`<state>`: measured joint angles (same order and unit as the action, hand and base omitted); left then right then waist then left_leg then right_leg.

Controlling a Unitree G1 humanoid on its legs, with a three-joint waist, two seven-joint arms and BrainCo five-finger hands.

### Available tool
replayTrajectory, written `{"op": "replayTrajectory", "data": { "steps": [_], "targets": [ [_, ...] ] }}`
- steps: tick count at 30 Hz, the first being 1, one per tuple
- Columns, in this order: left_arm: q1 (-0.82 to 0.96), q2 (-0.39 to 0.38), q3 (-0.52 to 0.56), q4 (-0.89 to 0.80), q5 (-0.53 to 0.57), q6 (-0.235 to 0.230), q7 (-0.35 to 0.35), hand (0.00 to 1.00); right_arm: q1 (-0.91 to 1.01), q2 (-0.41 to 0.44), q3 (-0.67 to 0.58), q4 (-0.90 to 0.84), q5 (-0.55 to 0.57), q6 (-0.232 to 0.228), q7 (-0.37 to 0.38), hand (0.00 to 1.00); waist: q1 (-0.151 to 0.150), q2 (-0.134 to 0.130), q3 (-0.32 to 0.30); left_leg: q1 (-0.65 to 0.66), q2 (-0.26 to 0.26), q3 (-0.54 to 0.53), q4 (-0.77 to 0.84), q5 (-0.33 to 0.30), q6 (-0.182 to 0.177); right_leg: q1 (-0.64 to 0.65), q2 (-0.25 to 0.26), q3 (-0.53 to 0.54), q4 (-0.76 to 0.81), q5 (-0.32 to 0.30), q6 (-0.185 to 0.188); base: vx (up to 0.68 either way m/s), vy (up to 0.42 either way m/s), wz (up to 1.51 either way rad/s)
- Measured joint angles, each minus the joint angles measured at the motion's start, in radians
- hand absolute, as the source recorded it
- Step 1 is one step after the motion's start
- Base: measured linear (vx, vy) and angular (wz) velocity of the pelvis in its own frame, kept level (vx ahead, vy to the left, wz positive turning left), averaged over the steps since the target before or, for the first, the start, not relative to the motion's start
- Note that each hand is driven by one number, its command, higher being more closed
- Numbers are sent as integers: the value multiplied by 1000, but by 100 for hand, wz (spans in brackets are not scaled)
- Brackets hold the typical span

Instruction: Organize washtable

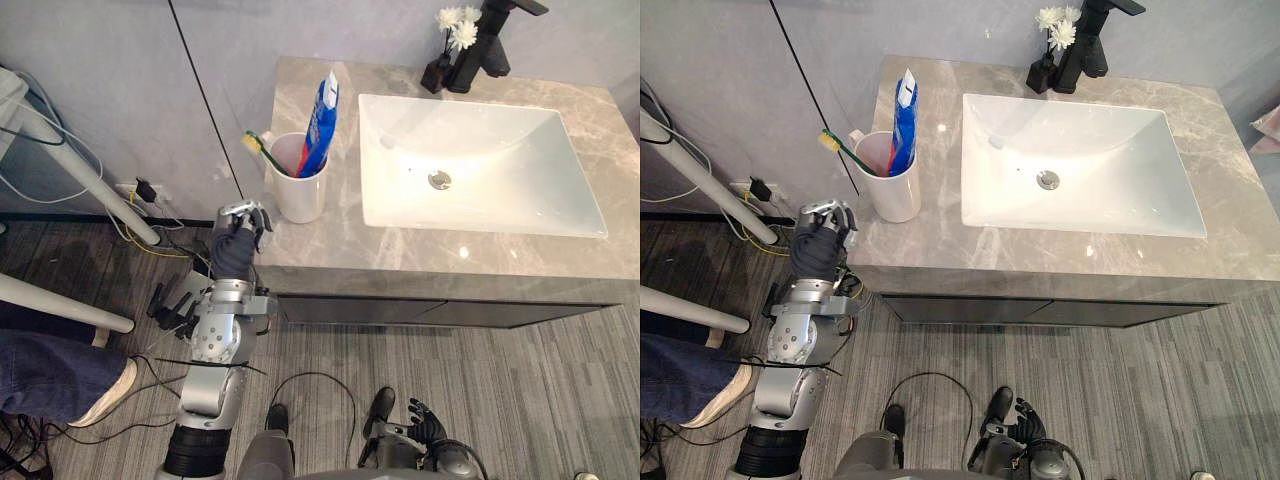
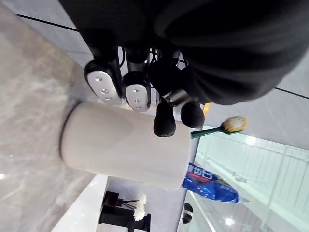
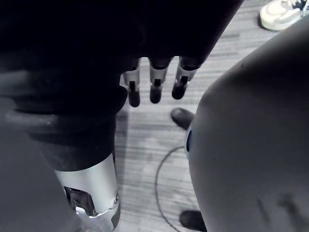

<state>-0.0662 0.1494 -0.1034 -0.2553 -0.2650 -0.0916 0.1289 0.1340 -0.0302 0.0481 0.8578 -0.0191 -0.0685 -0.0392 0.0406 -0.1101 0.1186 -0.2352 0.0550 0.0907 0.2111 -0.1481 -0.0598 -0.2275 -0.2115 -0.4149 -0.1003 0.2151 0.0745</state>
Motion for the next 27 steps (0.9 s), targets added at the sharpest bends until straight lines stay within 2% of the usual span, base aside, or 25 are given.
{"op": "replayTrajectory", "data": {
  "steps": [8, 18, 27],
  "targets": [
    [-35, 16, -25, 52, 1, 9, -20, 100, 0, -1, -3, -6, 0, 1, -2, 0, -1, 1, -1, -2, 0, 7, 0, 0, -1, -6, 0, 7, 0, 1, 1, 7, 8, -2],
    [-93, 36, -21, 166, 40, 6, -21, 100, 7, -11, -3, -20, 0, 11, 1, 0, -5, 20, -22, 8, 1, 20, -1, 0, 0, -5, 1, 15, -1, 5, -12, -2, 5, -3],
    [-116, 52, -21, 190, 41, 5, -22, 100, 11, -11, -3, -28, 0, 14, 0, 0, -26, 17, -25, 11, 0, 21, -6, 0, 0, -7, 2, 17, -4, 7, -9, 8, 3, 0]
  ]
}}
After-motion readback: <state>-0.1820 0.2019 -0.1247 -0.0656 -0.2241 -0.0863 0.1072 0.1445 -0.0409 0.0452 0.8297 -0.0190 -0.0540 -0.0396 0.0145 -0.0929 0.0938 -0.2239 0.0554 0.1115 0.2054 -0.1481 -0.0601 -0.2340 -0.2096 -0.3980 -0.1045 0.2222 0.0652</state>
